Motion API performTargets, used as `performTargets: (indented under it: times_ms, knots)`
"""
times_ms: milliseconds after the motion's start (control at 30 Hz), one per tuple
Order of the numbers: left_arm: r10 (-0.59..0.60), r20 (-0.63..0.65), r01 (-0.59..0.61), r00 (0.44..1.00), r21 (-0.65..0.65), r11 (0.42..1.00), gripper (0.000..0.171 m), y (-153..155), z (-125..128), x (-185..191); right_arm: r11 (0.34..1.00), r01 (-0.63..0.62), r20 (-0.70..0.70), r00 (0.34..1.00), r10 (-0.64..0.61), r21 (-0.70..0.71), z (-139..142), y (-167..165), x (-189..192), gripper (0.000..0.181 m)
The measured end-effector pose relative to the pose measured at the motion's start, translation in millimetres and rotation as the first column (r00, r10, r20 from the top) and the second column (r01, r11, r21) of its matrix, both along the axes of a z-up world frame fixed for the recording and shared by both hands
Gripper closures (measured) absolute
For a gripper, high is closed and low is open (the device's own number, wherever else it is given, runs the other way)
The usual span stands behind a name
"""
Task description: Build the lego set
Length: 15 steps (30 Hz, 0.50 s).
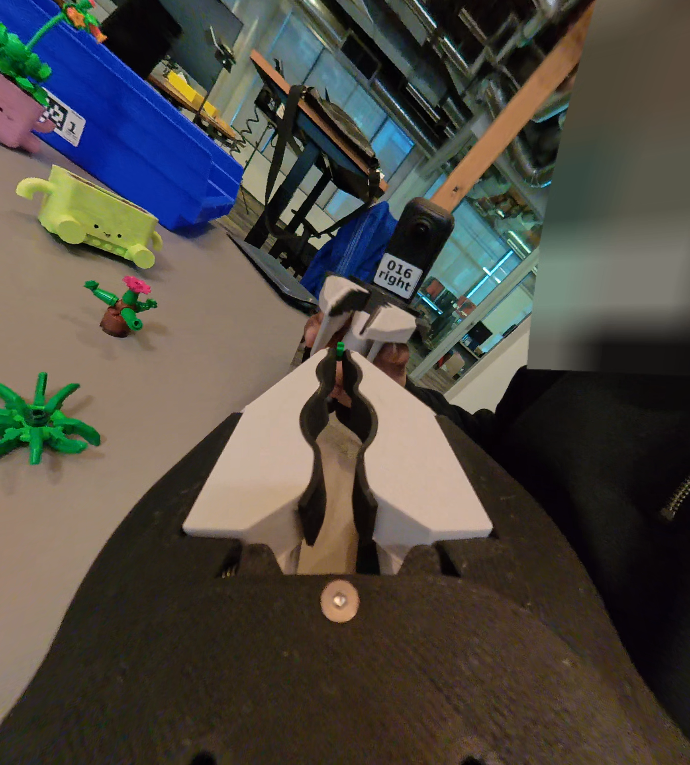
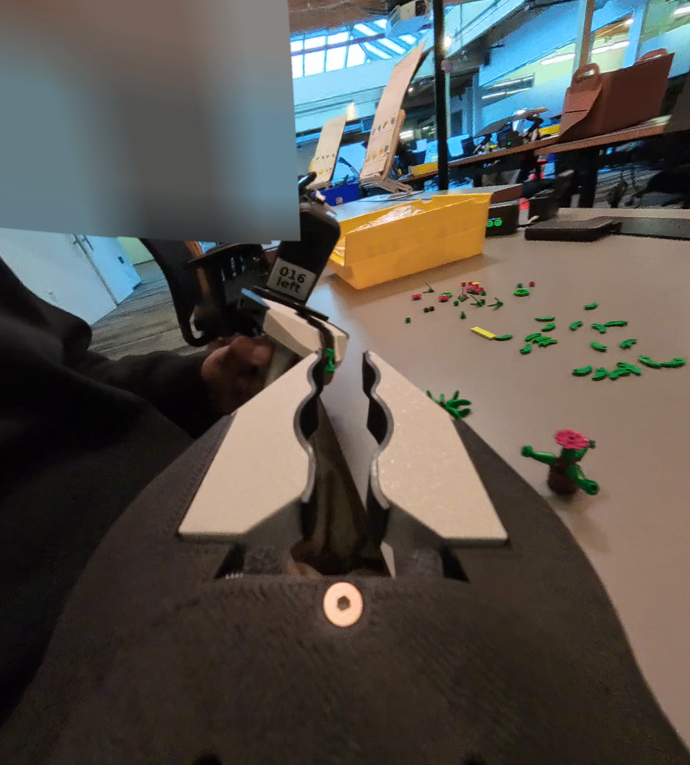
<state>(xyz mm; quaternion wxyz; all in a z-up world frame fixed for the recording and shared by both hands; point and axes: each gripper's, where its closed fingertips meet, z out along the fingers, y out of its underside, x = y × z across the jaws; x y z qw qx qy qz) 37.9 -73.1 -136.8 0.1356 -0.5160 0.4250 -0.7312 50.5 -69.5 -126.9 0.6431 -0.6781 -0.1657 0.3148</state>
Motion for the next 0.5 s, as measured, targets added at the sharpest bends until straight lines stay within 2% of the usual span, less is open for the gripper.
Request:
performTargets:
  times_ms: [233, 500]
  knots:
    - [-0.010, 0.013, 0.011, 1.000, -0.018, 1.000, 0.171, -7.8, 6.3, 1.7, 0.996, -0.078, -0.064, 0.995, 0.075, -0.046, -3.0, -1.9, -15.4, 0.180]
    - [0.006, 0.047, -0.004, 0.999, -0.043, 0.999, 0.171, -7.8, 9.8, 2.5, 0.984, -0.155, -0.180, 0.974, 0.137, -0.086, -3.3, -3.9, -17.2, 0.173]
